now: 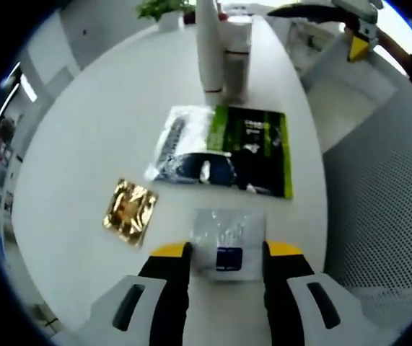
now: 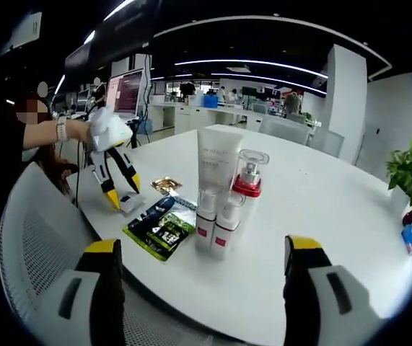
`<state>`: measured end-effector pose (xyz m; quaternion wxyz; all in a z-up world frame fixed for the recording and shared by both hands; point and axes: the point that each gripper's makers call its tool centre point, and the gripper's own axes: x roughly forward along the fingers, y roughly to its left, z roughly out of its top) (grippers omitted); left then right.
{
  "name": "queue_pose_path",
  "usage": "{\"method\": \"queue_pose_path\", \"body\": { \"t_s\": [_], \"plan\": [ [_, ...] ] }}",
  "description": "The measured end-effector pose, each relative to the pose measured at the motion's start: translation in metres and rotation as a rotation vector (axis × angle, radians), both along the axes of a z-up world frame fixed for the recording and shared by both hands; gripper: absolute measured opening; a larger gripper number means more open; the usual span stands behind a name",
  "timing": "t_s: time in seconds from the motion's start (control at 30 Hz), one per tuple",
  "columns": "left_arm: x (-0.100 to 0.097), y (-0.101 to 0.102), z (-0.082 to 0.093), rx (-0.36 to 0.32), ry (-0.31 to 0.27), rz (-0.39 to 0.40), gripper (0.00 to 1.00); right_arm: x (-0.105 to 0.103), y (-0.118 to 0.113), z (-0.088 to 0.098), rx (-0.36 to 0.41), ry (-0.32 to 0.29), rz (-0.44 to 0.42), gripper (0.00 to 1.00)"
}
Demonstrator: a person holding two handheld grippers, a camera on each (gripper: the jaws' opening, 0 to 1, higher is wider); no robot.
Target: Arrange the skincare products in the storage area until every visible bottle or jar stands upright without overlapping.
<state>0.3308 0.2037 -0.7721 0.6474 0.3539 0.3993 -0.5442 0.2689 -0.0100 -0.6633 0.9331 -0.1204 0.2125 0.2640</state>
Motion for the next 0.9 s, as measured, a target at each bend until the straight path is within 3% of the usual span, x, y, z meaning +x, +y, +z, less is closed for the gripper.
{"method": "queue_pose_path", "body": {
  "t_s": [0.3,0.57,0.9],
  "plan": [
    [0.006,-0.008,0.000,0.018,-0.001,-0.030,0.37,0.001,-0.003,0.003,0.033,-0.005,-0.021,0.96],
    [-0.004,-0.007,-0.011,0.049,0.013,-0.061,0.37,0.002,-0.003,0.006,0.058,-0.012,-0.027,0.99],
    [-0.016,-0.012,-0.012,0.043,0.038,-0.071,0.37,0.003,-0.006,0.009,0.074,-0.024,-0.044,1.00]
  ]
}}
